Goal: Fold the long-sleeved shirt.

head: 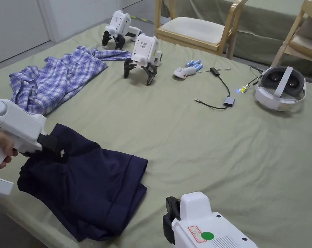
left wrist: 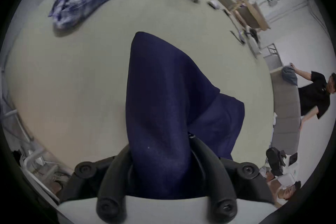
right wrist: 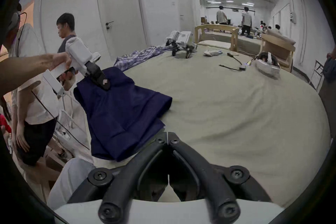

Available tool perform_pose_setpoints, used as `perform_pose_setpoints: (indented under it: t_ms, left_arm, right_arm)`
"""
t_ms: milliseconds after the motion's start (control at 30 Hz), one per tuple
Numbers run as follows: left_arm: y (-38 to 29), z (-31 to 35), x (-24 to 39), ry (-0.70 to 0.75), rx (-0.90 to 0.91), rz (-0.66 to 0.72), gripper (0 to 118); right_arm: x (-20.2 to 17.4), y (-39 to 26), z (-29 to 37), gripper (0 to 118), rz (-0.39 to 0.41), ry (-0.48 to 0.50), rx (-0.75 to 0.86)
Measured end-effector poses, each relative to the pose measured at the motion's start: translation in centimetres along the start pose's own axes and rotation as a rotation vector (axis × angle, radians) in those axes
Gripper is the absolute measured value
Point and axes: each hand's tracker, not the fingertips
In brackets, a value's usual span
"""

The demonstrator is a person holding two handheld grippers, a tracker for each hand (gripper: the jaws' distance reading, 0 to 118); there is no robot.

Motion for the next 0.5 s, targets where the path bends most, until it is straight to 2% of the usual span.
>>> perform_pose_setpoints:
  t_ms: [100,133,233,300,400,500]
  left_arm:
    - [-1.6,0.2,1.1,0.045,0.056,-0.031,93]
    - [-1.4,0.6,1.1,0.088,0.112,-0.042,106]
    - [-3.3,4.6,3.4,0.122,0.320,-0.112,106]
    - [-6.8,7.8,9.7,0.184,0.454,-0.186,106]
    - [-10.3,10.0,16.0,0.312,0.667,-0.318,106]
    - [-15.2,10.4,23.3,0.315,0.841,-0.368,105]
  right_arm:
    - [0.3,-0.1,1.1,0,-0.022,0.001,0.005]
    - [0.6,-0.1,1.7,0,-0.046,0.006,0.008]
    - [2.5,-0.6,4.3,0,-0.060,-0.018,0.041]
    - [4.2,-0.9,6.7,0,-0.079,-0.050,0.082]
    - [7.2,-1.1,10.6,0,-0.109,-0.137,0.139]
    - [10.3,-1.2,15.4,0,-0.133,-0.252,0.198]
